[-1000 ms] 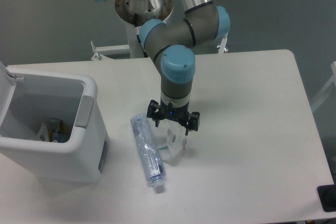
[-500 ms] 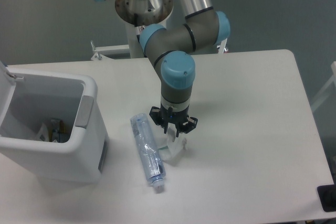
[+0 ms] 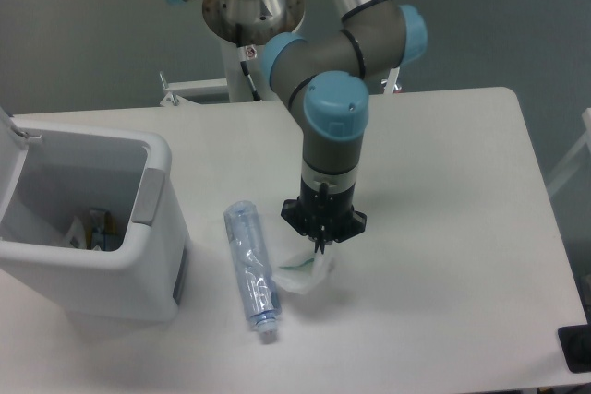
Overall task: Place the trash in the trash can
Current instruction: 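Close the gripper on the clear plastic wrapper and lift it, then carry the wrapper over the white bin and open the gripper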
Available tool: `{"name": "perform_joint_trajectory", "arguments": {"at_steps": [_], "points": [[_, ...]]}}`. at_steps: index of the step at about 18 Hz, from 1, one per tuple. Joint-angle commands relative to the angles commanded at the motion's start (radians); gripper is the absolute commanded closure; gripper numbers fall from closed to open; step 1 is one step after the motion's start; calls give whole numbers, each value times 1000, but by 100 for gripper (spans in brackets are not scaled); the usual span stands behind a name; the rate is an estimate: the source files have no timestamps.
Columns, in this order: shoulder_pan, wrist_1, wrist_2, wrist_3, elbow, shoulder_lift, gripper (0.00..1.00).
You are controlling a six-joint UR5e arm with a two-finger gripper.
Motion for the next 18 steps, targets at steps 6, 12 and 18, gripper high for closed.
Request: {"name": "perform_joint_trajectory", "arguments": {"at_steps": [6,12,18], "points": [[25,-2,-169,-219,124,37,100],[12,-2,-305,-407,178,132,100],[-90,-2,-411,-479,108,245,100]]}}
